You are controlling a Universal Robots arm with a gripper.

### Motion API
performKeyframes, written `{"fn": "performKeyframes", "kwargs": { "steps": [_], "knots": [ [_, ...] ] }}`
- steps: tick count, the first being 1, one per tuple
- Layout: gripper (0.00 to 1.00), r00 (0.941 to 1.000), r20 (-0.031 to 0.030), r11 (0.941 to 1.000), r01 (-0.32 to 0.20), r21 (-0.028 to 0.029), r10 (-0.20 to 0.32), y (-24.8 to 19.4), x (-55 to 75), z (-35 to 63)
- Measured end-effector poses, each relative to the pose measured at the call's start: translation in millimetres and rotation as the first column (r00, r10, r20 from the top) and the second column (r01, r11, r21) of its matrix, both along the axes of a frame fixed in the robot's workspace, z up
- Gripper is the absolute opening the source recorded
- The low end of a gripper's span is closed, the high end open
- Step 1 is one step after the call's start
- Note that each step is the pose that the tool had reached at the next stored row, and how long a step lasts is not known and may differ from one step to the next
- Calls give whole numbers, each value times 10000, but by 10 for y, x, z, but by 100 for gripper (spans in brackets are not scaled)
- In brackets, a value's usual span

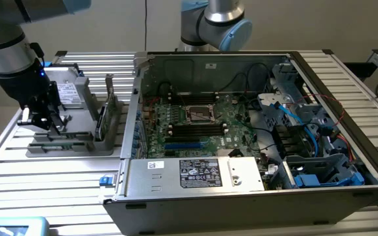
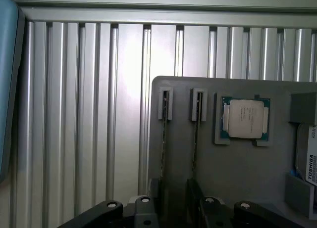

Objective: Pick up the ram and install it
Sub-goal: 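Pick up the ram and move it above insertion slot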

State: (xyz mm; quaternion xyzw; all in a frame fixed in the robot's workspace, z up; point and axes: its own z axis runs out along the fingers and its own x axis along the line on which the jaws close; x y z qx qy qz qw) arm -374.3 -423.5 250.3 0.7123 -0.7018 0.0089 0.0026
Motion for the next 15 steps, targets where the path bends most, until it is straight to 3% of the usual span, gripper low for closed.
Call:
{"fn": "performKeyframes", "kwargs": {
  "steps": [3,9,15],
  "knots": [
    [36,10000,-61,10000,40,-1,-40,-24,2,-27],
    [36,10000,-60,10000,58,0,-58,-81,34,-83],
    [36,9999,-65,10000,93,1,-93,-87,58,-192]
  ]
}}
